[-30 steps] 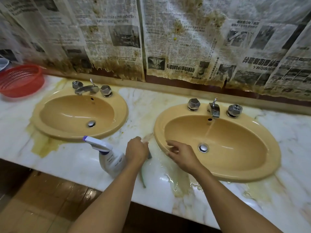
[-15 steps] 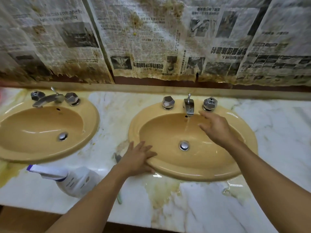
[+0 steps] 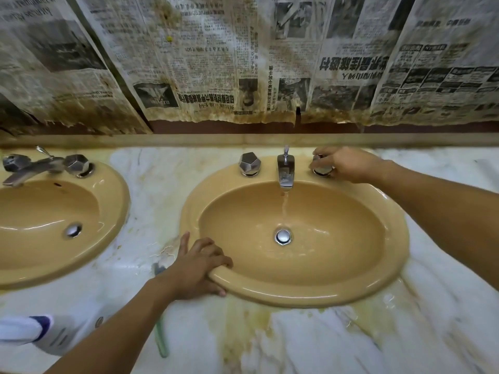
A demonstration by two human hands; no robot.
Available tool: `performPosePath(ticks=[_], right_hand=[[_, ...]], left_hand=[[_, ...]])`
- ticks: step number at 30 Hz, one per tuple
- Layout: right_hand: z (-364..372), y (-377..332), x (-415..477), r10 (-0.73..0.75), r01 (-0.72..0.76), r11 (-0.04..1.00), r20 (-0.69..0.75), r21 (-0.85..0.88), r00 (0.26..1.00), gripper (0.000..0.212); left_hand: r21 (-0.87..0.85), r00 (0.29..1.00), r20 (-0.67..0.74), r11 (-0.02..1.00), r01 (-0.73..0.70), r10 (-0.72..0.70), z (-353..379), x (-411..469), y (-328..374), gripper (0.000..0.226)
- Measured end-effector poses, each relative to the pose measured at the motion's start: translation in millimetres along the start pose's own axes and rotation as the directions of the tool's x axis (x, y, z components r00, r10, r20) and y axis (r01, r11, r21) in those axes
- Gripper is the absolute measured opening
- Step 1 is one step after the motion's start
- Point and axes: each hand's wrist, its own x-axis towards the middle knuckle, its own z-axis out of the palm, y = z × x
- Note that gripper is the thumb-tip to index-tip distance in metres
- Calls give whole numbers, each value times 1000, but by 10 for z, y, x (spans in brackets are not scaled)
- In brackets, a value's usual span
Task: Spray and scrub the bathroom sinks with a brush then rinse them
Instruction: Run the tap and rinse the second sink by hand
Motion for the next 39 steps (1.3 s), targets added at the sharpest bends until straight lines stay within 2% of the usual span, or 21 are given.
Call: performPosePath(ticks=[4,7,10,16,19,25,28,31,33,34,36,37,38,39], right_hand=[[-171,-5,50,-78,82,995,67,-52,995,58],[-220,-29,52,-51,57,997,107,-47,993,59],[-182,-37,46,-34,38,998,89,-47,995,58],[-77,-104,127,197,-193,979,62,-62,979,52],[23,-128,129,277,-277,960,-4,-36,961,55],[217,-165,127,373,-364,926,-102,101,922,49],[386,-308,90,453,-406,878,-170,253,875,51],[515,-522,70,555,-437,766,-143,472,819,55],[523,-713,3,608,-398,631,-105,665,787,51],[524,-832,-72,639,-348,534,-98,770,763,46],[504,-1200,-322,701,-223,233,-4,947,713,40],[499,-1401,-457,709,-167,117,36,979,705,40],[513,-1600,-586,700,-148,86,46,985,712,40],[525,-1817,-726,678,-158,132,27,979,734,41]], left_hand=[[-17,1000,-20,1000,-7,6,-3,-9,8,76],[-15,1000,-17,1000,-4,4,-19,-19,21,75],[-15,1000,-20,1000,-5,4,-32,-27,34,74],[-5,1000,-4,1000,6,-6,-44,-30,48,75],[1,1000,-3,1000,8,-8,-51,-32,50,76],[0,1000,-21,1000,11,-11,-45,-41,50,75],[-4,1000,-17,1000,26,-26,-45,-55,68,74],[20,998,-17,998,61,-60,-57,-96,133,71],[-4,995,-32,995,97,-97,-51,-146,206,68],[-34,991,-53,992,118,-120,-18,-175,242,66],[-122,980,-127,982,141,-156,88,-266,334,62],[-172,971,-176,976,132,-162,152,-332,390,60],[-219,961,-212,967,130,-177,210,-406,460,60],[-259,950,-232,955,147,-209,254,-501,546,60]])
